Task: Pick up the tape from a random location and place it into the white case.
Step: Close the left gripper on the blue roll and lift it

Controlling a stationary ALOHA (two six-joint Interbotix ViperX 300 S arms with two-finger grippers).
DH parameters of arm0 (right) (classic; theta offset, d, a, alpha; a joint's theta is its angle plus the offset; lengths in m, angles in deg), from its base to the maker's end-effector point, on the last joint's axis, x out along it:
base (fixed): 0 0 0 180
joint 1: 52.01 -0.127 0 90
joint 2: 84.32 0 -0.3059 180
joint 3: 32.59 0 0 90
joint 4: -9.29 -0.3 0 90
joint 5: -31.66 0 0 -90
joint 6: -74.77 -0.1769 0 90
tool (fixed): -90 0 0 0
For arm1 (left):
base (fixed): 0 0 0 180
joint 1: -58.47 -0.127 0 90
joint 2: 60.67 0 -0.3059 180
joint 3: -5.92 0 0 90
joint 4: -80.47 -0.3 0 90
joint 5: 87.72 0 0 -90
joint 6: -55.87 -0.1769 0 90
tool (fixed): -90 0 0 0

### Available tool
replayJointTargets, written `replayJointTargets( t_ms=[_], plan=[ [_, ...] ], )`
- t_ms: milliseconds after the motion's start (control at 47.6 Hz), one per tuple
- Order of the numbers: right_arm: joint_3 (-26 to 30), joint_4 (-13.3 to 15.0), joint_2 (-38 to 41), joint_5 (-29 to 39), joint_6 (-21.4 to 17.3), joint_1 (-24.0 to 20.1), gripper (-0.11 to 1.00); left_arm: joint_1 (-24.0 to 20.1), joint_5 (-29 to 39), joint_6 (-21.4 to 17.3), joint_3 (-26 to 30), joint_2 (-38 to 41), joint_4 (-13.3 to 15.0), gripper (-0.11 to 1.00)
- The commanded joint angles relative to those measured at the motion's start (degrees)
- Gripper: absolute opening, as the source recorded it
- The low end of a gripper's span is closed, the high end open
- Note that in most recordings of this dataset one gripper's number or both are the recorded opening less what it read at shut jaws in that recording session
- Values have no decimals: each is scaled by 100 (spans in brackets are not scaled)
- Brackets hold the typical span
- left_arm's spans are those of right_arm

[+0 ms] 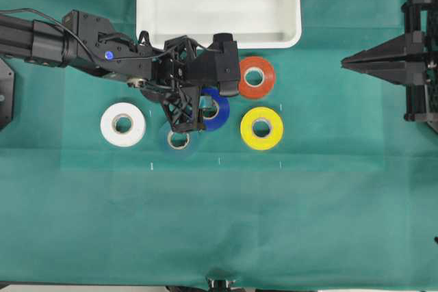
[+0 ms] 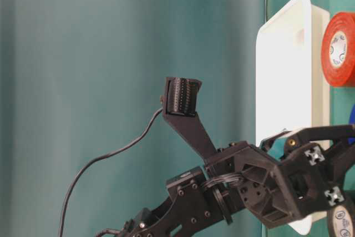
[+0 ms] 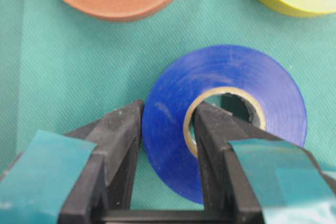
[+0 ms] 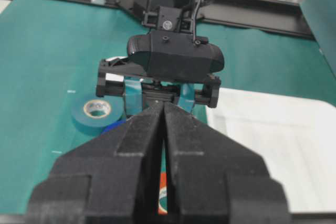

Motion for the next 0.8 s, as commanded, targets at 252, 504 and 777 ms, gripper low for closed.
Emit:
replayJointTargets(
  t_ms=[252, 504, 777],
  plan=[
    [70, -9, 26, -53, -9, -18, 0, 70, 158, 26, 237, -229, 26, 26],
    [70, -9, 26, -44, -9, -9, 0, 70, 158, 26, 255, -299, 18, 26],
    [70, -9, 26, -26, -9, -9, 0, 53, 343, 26, 457, -492, 18, 26]
  ],
)
